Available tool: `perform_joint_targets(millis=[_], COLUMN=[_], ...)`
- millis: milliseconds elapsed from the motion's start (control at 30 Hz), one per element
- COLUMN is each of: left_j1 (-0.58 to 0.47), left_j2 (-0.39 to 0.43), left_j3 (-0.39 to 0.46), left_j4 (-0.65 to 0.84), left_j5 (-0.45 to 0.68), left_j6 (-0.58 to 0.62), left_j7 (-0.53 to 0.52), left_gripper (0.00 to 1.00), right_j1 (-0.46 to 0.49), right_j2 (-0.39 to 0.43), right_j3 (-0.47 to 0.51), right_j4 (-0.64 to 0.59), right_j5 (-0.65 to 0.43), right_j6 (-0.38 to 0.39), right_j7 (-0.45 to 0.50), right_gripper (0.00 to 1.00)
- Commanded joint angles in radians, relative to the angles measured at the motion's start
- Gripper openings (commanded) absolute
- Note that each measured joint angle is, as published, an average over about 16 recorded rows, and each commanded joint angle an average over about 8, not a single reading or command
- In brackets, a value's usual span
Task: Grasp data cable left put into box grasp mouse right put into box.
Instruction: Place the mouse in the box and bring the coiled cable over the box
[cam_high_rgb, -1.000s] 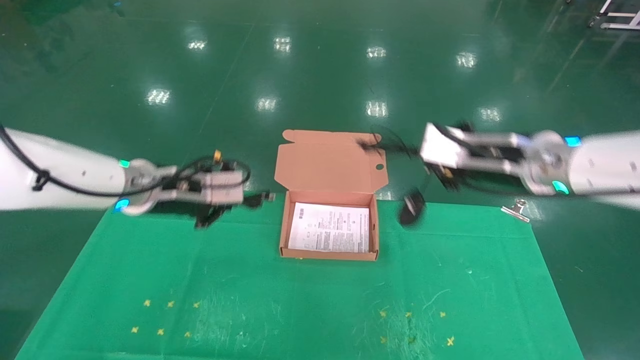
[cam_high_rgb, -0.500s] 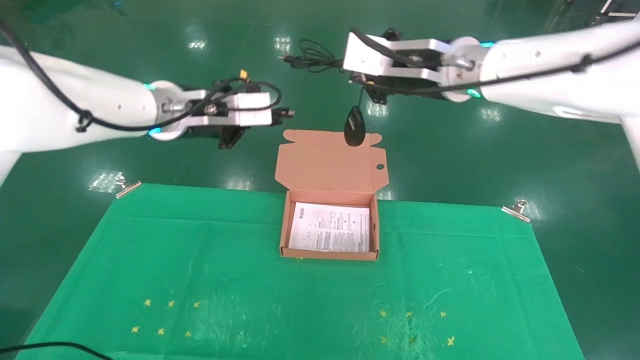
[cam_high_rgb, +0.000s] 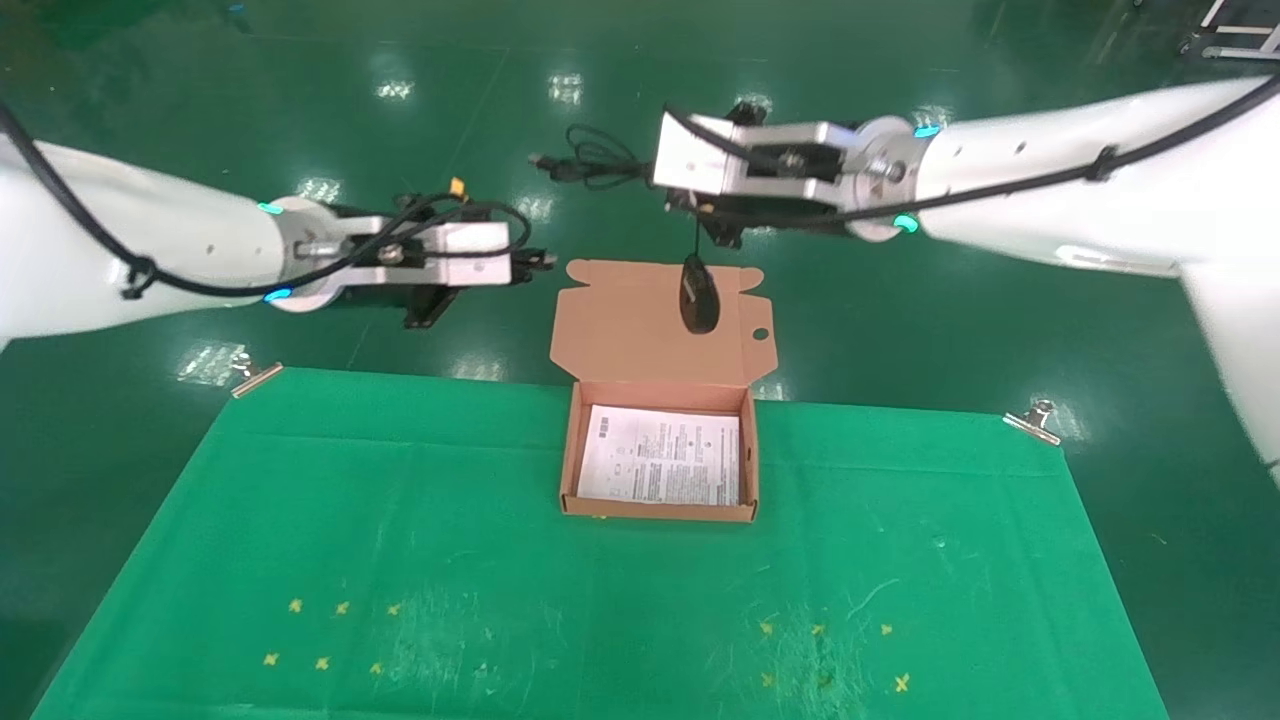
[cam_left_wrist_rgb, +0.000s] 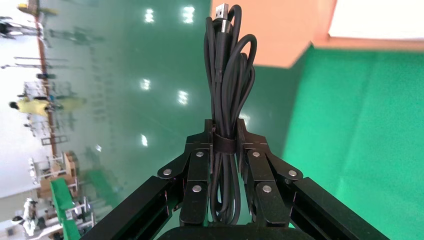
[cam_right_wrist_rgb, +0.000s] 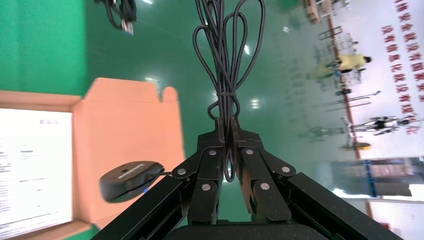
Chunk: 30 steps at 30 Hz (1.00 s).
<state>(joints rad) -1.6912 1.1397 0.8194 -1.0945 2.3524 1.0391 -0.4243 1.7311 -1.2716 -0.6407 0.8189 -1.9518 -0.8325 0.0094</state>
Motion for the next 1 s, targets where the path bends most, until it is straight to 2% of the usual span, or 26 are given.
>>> perform_joint_targets(millis=[33, 333, 567, 1000], left_j1=[0.010, 0.036, 0.046, 0.052], left_j2=[-0.014, -0.067, -0.101, -0.111], left_j3=[0.004, 0.019, 0.023, 0.023], left_j4=[-0.012, -0.086, -0.135, -0.164], left_j5=[0.007, 0.071, 0.103, 0.111], left_j6=[0.013, 0.100, 0.160, 0.176], left_j7=[-0.006, -0.080, -0.127, -0.147], left_gripper=[0.00, 0.00, 0.00, 0.00], right_j1=[-0.013, -0.060, -0.095, -0.162], right_j2=[-0.003, -0.063, -0.087, -0.090], right_j3=[-0.002, -0.027, -0.076, -0.211], right_j4=[0.002, -0.080, -0.116, -0.246], right_j5=[0.000, 0.017, 0.085, 0.233], right_j6=[0.001, 0.024, 0.043, 0.156], right_j7=[0.003, -0.026, -0.045, 0.026], right_gripper=[0.00, 0.00, 0.00, 0.00])
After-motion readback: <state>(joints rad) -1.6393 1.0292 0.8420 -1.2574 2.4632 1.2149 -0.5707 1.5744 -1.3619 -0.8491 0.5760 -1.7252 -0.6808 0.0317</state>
